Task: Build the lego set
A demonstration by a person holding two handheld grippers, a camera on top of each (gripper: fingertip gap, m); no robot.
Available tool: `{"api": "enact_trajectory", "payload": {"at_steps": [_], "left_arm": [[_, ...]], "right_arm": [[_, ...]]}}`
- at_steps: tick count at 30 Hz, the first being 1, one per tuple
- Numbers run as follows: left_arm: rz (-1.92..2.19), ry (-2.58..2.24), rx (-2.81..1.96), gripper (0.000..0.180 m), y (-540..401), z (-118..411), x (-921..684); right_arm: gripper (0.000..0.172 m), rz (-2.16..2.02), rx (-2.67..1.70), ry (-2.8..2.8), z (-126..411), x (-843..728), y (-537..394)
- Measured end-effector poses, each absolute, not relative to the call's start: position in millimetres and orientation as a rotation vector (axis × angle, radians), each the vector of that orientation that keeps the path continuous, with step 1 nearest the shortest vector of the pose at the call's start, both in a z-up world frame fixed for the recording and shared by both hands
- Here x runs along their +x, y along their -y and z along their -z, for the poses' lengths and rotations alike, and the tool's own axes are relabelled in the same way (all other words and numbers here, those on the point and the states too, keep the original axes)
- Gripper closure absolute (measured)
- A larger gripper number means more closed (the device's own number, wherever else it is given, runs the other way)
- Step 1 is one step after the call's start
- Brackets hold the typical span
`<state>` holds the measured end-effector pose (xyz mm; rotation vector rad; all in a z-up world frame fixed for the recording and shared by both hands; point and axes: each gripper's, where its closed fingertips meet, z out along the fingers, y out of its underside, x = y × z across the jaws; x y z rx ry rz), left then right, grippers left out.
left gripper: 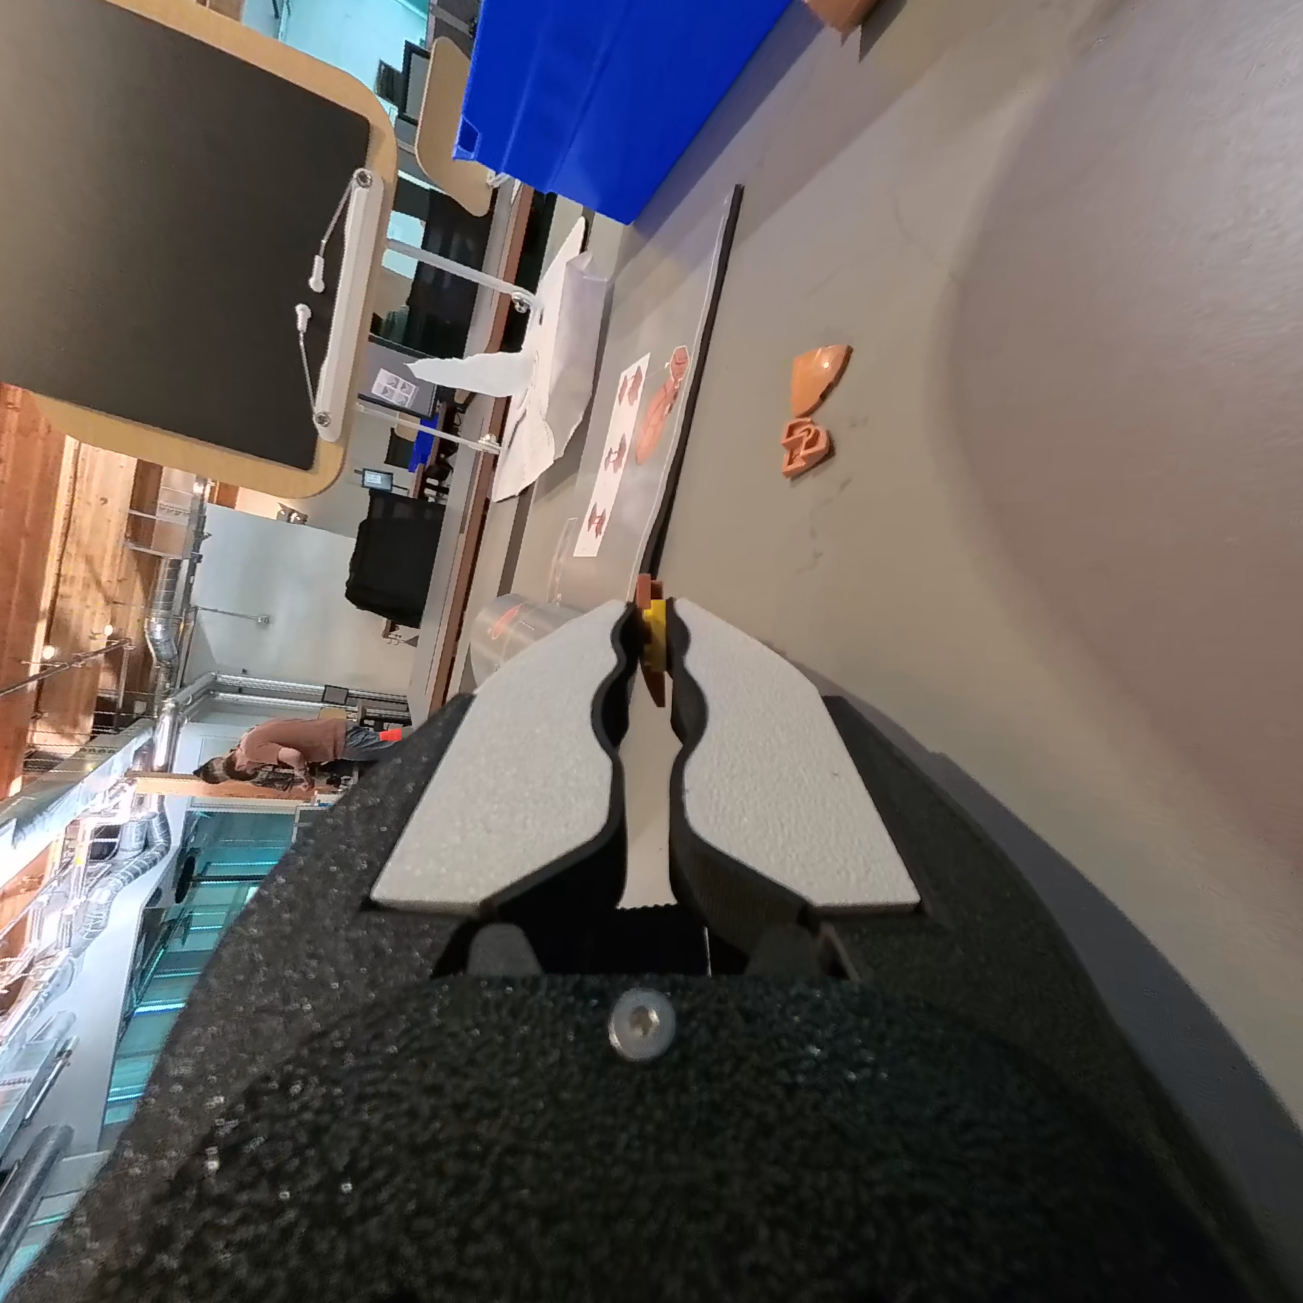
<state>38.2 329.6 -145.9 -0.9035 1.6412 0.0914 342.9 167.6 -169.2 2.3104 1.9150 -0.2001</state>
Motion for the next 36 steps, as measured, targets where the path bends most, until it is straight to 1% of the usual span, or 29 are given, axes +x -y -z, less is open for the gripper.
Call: {"api": "enact_trajectory", "payload": {"at_steps": [3,7,10,11,19,23,26,29,32,36], "left_arm": [[-0.088,-1.651,-0.902,0.174,-329,148,39],[-0.083,-1.660,-0.900,0.174,-328,150,41],[-0.083,-1.659,-0.902,0.174,-328,150,41],[-0.085,-1.658,-0.904,0.174,-328,150,40],[-0.093,-1.648,-0.897,0.174,-329,147,39],[-0.099,-1.643,-0.903,0.174,-329,145,39],[-0.111,-1.652,-0.892,0.174,-328,145,38],[-0.136,-1.670,-0.876,0.174,-328,146,34],[-0.120,-1.676,-0.858,0.174,-324,143,29],[-0.131,-1.667,-0.827,0.174,-318,137,17]], "right_arm": [[0.139,0.141,2.286,-1.913,177,349,-166],[0.143,0.107,2.308,-1.939,180,346,-169],[0.157,0.065,2.339,-1.955,182,347,-175],[0.159,0.064,2.339,-1.956,182,347,-176],[0.160,0.056,2.340,-1.956,178,347,-174],[0.160,0.134,2.483,-1.963,146,330,-175],[0.160,0.315,2.644,-2.009,107,294,-171],[0.160,0.472,2.710,-2.121,75,247,-163],[0.160,0.609,2.727,-2.180,64,191,-161],[0.160,0.625,2.766,-2.213,72,116,-177]]}}
